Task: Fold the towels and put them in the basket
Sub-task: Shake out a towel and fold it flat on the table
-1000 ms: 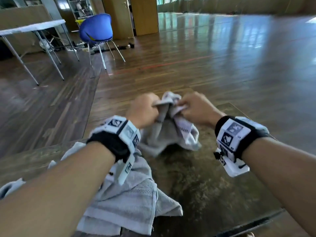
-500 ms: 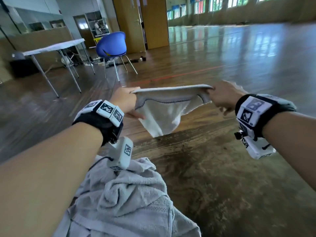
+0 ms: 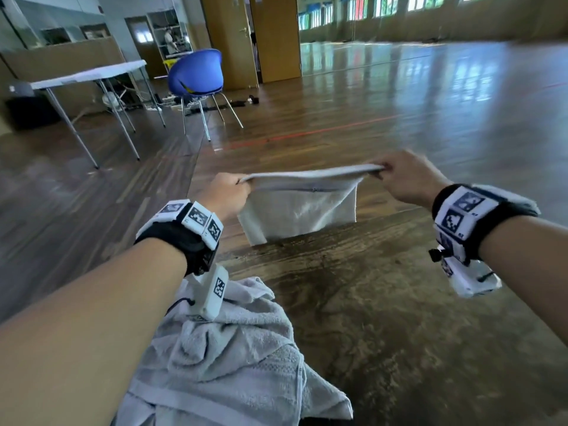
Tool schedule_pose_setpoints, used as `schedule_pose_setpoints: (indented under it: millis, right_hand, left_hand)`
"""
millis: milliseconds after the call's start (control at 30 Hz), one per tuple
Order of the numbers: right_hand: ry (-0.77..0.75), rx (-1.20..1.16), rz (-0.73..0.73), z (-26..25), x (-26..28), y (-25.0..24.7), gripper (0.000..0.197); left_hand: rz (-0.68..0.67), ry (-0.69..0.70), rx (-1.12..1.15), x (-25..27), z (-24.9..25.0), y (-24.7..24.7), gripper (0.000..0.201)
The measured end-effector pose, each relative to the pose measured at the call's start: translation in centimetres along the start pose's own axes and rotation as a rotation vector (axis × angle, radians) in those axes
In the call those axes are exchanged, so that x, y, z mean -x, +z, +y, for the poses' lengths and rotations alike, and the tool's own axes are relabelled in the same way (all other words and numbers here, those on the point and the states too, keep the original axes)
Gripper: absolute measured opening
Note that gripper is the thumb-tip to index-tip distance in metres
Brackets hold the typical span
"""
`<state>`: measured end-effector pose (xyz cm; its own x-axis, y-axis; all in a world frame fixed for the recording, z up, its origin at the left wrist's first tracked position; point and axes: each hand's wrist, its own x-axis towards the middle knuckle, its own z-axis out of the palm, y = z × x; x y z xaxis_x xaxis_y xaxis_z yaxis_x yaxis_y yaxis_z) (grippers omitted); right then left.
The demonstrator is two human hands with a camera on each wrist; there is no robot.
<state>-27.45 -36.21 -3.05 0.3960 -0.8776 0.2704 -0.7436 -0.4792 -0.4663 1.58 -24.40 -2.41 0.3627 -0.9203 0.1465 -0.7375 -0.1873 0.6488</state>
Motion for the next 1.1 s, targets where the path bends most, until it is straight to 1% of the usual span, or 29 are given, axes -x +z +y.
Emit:
schedule_pose_setpoints:
  millis: [33, 67, 100, 133, 167, 200, 267, 367, 400, 467, 533, 600, 667, 733, 767, 833, 900, 967, 1033, 1067, 1100]
  right_hand:
    - [0.019, 0.194, -0.081, 0.3, 0.6, 0.2, 0.025]
    - [0.040, 0.377, -0.153, 0.6, 1.4, 0.4, 0.024]
    - [0.052, 0.497, -0.205, 0.9, 2.2, 0.7, 0.020]
    - [0.059, 0.552, -0.252, 1.2, 2.9, 0.8, 0.014]
    - [0.057, 0.560, -0.286, 1.5, 3.7, 0.9, 0.011]
    - [0.060, 0.537, -0.308, 1.9, 4.4, 1.0, 0.014]
    - [0.087, 0.472, -0.322, 2.3, 6.0, 1.0, 0.021]
    - [0.101, 0.361, -0.301, 2.3, 8.4, 0.4, 0.017]
    - [0.086, 0.295, -0.283, 2.3, 9.1, 0.1, 0.018]
    - [0.037, 0.100, -0.216, 2.2, 10.6, -0.7, 0.025]
    - [-0.014, -0.075, -0.167, 2.2, 12.0, -1.6, 0.017]
    - [-0.037, -0.184, -0.171, 2.0, 13.6, -2.8, 0.017]
    - [-0.033, -0.196, -0.162, 1.8, 15.2, -4.0, 0.027]
    - [-0.047, -0.167, -0.121, 1.6, 16.9, -4.8, 0.036]
    - [-0.053, -0.163, -0.080, 1.5, 17.8, -5.1, 0.037]
    - [-0.068, -0.179, -0.007, 1.5, 19.6, -5.8, 0.037]
    - [-0.088, -0.193, 0.019, 2.0, 21.2, -6.7, 0.037]
    - [-0.076, -0.191, -0.028, 2.4, 22.6, -7.9, 0.041]
    - [-0.032, -0.234, -0.157, 2.5, 24.0, -9.1, 0.039]
    - [-0.007, -0.286, -0.228, 2.6, 24.6, -9.7, 0.036]
    - [0.028, -0.340, -0.301, 2.8, 25.2, -10.2, 0.032]
  left_hand:
    - [-0.093, -0.008, -0.080, 0.5, -0.5, 0.4, 0.023]
    - [-0.222, -0.003, -0.164, 1.2, -1.0, 0.9, 0.027]
    - [-0.367, 0.003, -0.241, 2.1, -1.5, 1.4, 0.029]
    - [-0.490, 0.003, -0.288, 2.9, -2.1, 1.9, 0.026]
    - [-0.564, 0.001, -0.297, 3.7, -2.6, 2.3, 0.021]
    - [-0.589, -0.001, -0.276, 4.4, -3.1, 2.7, 0.020]
    - [-0.543, 0.002, -0.230, 5.5, -3.8, 3.2, 0.021]
    - [-0.481, -0.029, -0.223, 6.9, -4.0, 3.2, 0.022]
    - [-0.477, -0.038, -0.233, 7.4, -4.0, 3.1, 0.024]
    - [-0.457, -0.065, -0.204, 8.4, -3.9, 2.7, 0.020]
    - [-0.398, -0.067, -0.148, 9.5, -3.5, 1.9, 0.019]
    - [-0.336, -0.030, -0.117, 10.6, -3.0, 0.7, 0.018]
    - [-0.265, 0.005, -0.080, 12.1, -2.3, -0.3, 0.024]
    - [-0.210, 0.007, 0.001, 13.7, -1.8, -0.8, 0.035]
    - [-0.202, 0.014, 0.034, 14.4, -1.5, -0.9, 0.043]
    - [-0.225, 0.034, 0.068, 16.0, -1.1, -1.0, 0.055]
    - [-0.245, 0.065, 0.066, 17.2, -0.6, -1.3, 0.057]
    - [-0.289, 0.073, 0.098, 18.3, 0.0, -1.9, 0.061]
    - [-0.341, 0.084, 0.133, 19.4, 0.6, -2.5, 0.075]
    - [-0.361, 0.086, 0.140, 19.9, 0.9, -2.7, 0.075]
    - [-0.389, 0.086, 0.150, 20.4, 1.3, -2.9, 0.068]
